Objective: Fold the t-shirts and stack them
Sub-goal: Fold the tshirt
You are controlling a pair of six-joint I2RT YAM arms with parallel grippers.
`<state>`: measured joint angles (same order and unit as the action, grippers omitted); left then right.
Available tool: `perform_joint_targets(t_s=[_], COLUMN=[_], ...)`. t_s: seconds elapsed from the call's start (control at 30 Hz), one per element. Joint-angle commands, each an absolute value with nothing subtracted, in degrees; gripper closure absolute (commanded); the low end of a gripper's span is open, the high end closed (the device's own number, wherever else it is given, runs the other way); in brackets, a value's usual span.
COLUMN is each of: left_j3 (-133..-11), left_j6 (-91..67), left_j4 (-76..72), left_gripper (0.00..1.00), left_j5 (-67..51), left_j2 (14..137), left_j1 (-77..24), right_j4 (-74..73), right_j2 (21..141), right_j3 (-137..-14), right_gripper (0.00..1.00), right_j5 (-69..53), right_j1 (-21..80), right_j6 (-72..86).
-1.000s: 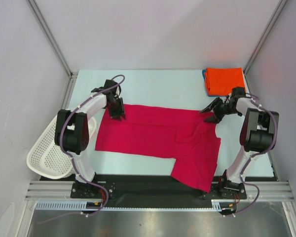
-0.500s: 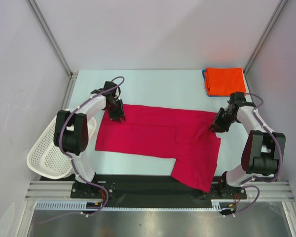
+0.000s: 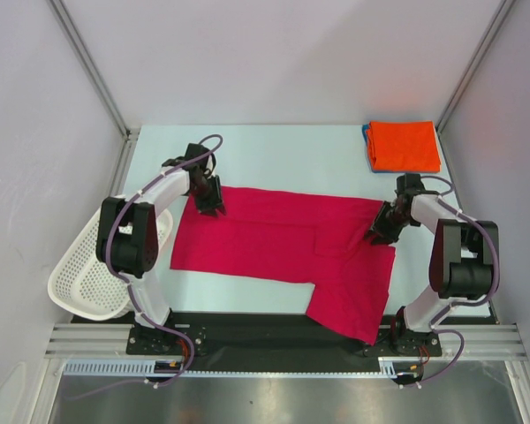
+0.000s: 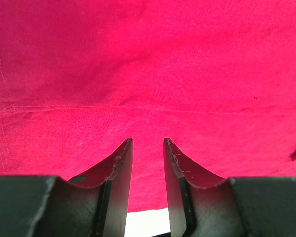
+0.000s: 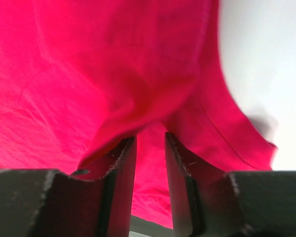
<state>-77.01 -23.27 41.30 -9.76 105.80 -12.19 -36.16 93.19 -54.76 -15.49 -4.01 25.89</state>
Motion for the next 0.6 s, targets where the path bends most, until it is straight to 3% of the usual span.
perform_joint_targets(t_s=[0.0,0.57], left_j3=[-78.93,-79.10], left_j6=[-21.71,-21.62], left_j4=[41.49,41.40], left_gripper=[0.64,0.64], left_j5=[-10.90,-11.34], left_j2=[104.41,104.85], left_j1=[-11.78,-11.25], right_j4=[-32.00,-33.31], right_j2=[95.79,99.84], right_j3=[-57.39,-62.67], right_gripper=[0.63,0.65], right_j5=[-15.73,-13.89], right_j1=[-2.90,-1.85], right_j6=[27.42,26.46])
